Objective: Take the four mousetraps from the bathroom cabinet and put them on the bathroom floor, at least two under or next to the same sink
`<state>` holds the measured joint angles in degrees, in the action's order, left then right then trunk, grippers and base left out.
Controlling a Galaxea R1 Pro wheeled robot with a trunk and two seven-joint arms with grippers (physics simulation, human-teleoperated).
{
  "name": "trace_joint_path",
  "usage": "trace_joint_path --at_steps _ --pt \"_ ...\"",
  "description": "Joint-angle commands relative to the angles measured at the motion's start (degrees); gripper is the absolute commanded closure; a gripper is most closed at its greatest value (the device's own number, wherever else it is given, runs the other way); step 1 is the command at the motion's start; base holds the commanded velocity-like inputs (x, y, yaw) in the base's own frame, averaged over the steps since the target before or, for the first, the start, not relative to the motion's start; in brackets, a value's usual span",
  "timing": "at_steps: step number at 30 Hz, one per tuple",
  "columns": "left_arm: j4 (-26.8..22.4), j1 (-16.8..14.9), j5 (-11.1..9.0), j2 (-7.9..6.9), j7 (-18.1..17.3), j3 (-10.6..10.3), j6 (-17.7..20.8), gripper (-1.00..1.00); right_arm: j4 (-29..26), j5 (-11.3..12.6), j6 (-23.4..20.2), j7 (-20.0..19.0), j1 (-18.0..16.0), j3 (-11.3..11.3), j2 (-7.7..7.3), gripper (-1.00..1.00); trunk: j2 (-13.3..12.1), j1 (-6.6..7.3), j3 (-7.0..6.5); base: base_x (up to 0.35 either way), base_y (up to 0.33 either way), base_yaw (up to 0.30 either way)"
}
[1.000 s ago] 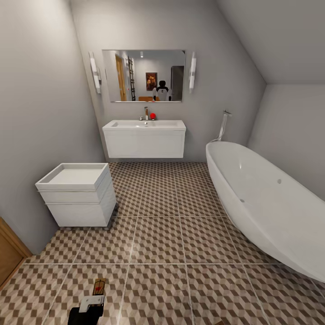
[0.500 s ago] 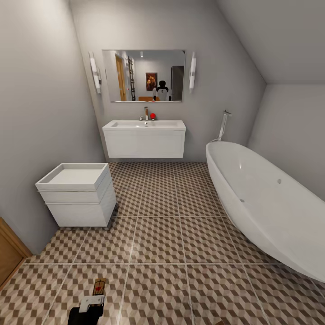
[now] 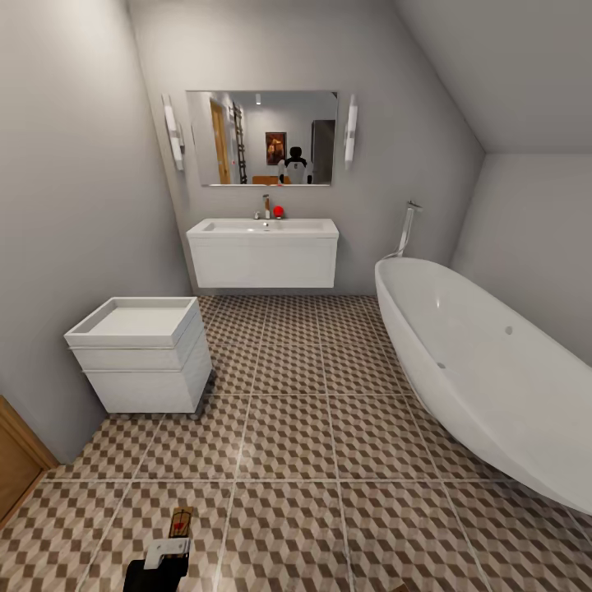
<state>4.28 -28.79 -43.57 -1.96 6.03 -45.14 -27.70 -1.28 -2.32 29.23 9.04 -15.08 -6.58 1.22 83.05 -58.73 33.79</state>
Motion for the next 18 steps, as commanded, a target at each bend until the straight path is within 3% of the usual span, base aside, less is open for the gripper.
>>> trace_joint_path --at_steps 1,18 --pt "0.1 0.0 0.3 0.03 0.5 -0.3 -0.2 1.0 0.1 -0.1 0.0 0.5 0.0 -0.4 0.01 1.0 0.0 0.0 0.05 0.0 0.0 0.0" --pt "0.1 0.0 0.3 0.03 0.5 -0.3 -0.2 1.0 0.1 -0.1 0.0 0.5 0.0 -0.4 0.01 1.0 0.0 0.0 0.05 0.0 0.0 0.0"
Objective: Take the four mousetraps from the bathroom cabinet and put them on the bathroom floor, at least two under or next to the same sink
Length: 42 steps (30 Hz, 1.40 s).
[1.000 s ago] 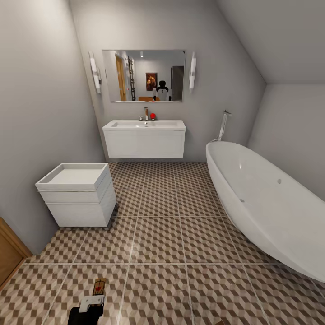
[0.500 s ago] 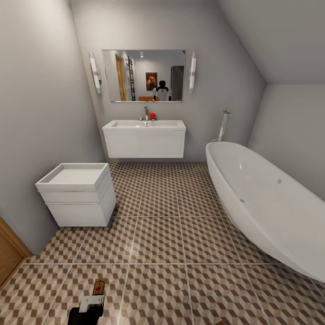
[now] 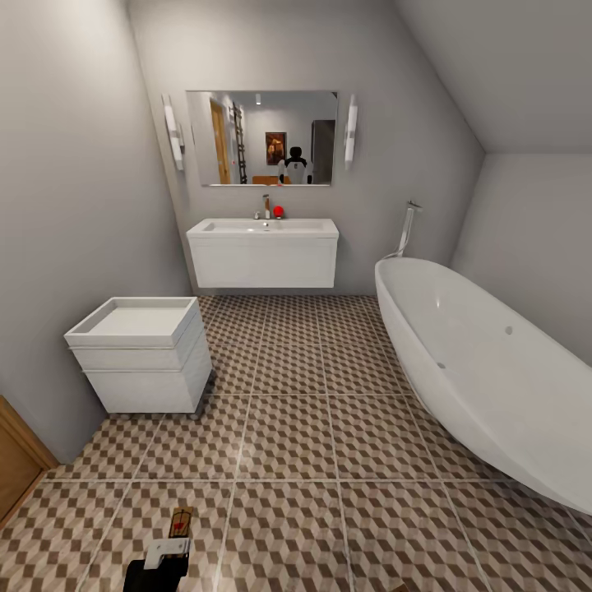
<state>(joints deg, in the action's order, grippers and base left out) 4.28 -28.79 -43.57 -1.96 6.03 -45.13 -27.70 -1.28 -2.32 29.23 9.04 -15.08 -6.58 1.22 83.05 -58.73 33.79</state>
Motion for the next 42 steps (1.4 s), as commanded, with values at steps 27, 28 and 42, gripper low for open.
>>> trace_joint_path --at_steps 27,28,42 --pt "0.1 0.0 0.3 0.03 0.5 -0.3 -0.2 1.0 0.1 -0.1 0.0 0.5 0.0 -0.4 0.01 1.0 0.0 0.0 0.05 0.0 0.0 0.0" --pt "0.1 0.0 0.3 0.03 0.5 -0.3 -0.2 1.0 0.1 -0.1 0.0 0.5 0.0 -0.4 0.01 1.0 0.0 0.0 0.05 0.0 0.0 0.0" --pt "0.1 0.0 0.3 0.03 0.5 -0.3 -0.2 1.0 0.1 -0.1 0.0 0.5 0.0 -0.4 0.01 1.0 0.0 0.0 0.05 0.0 0.0 0.0"
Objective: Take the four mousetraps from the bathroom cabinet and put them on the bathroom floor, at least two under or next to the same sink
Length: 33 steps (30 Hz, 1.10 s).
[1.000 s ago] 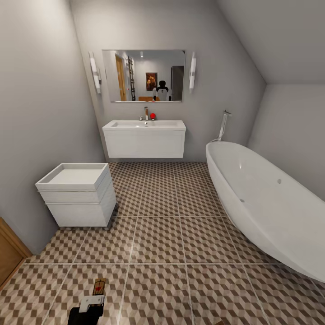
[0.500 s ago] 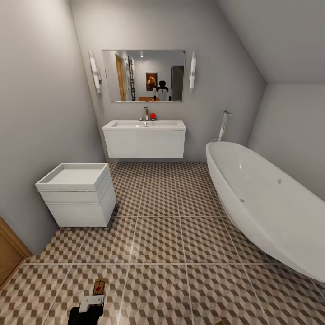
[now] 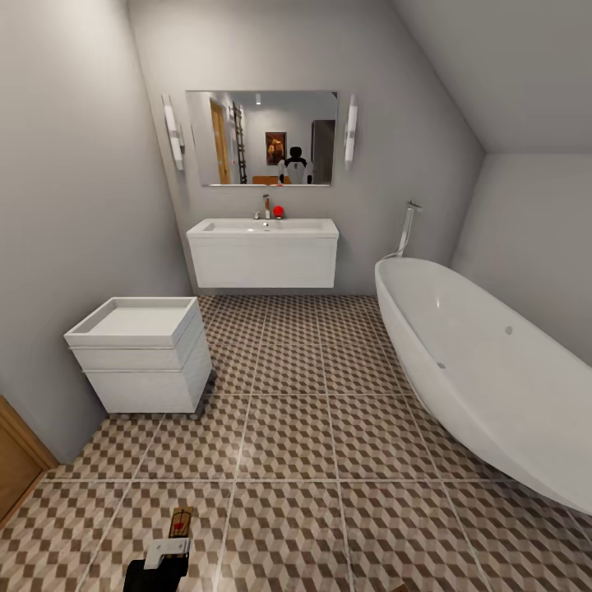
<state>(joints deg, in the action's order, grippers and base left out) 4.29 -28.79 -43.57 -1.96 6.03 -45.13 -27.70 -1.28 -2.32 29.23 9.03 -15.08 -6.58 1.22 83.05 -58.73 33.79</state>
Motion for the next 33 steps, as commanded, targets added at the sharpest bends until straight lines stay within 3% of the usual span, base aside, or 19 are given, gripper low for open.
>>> trace_joint_path --at_steps 1,33 --pt "0.1 0.0 0.3 0.03 0.5 -0.3 -0.2 1.0 0.1 -0.1 0.0 0.5 0.0 -0.4 0.01 1.0 0.0 0.0 0.05 0.0 0.0 0.0" --pt "0.1 0.0 0.3 0.03 0.5 -0.3 -0.2 1.0 0.1 -0.1 0.0 0.6 0.0 -0.4 0.01 1.0 0.0 0.0 0.05 0.0 0.0 0.0"
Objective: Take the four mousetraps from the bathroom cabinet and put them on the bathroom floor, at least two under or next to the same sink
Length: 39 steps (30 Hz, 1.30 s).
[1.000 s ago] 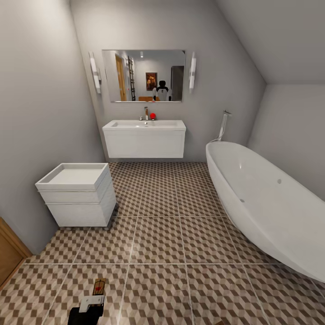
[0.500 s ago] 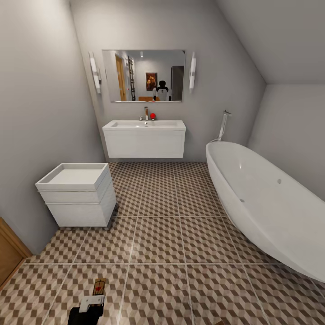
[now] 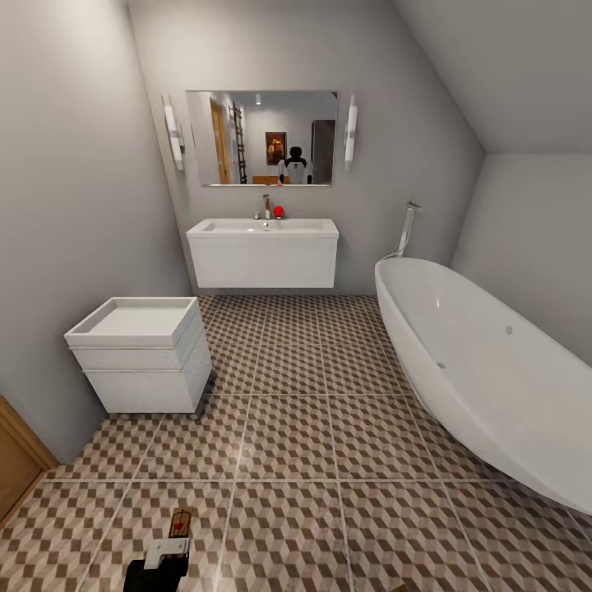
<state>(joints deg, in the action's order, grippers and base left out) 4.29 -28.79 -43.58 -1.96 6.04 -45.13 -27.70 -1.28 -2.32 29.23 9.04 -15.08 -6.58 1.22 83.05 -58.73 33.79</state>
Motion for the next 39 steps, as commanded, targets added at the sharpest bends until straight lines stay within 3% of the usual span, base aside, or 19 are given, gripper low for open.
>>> trace_joint_path --at_steps 1,39 --pt "0.1 0.0 0.3 0.03 0.5 -0.3 -0.2 1.0 0.1 -0.1 0.0 0.5 0.0 -0.4 0.01 1.0 0.0 0.0 0.05 0.0 0.0 0.0" --pt "0.1 0.0 0.3 0.03 0.5 -0.3 -0.2 1.0 0.1 -0.1 0.0 0.5 0.0 -0.4 0.01 1.0 0.0 0.0 0.05 0.0 0.0 0.0"
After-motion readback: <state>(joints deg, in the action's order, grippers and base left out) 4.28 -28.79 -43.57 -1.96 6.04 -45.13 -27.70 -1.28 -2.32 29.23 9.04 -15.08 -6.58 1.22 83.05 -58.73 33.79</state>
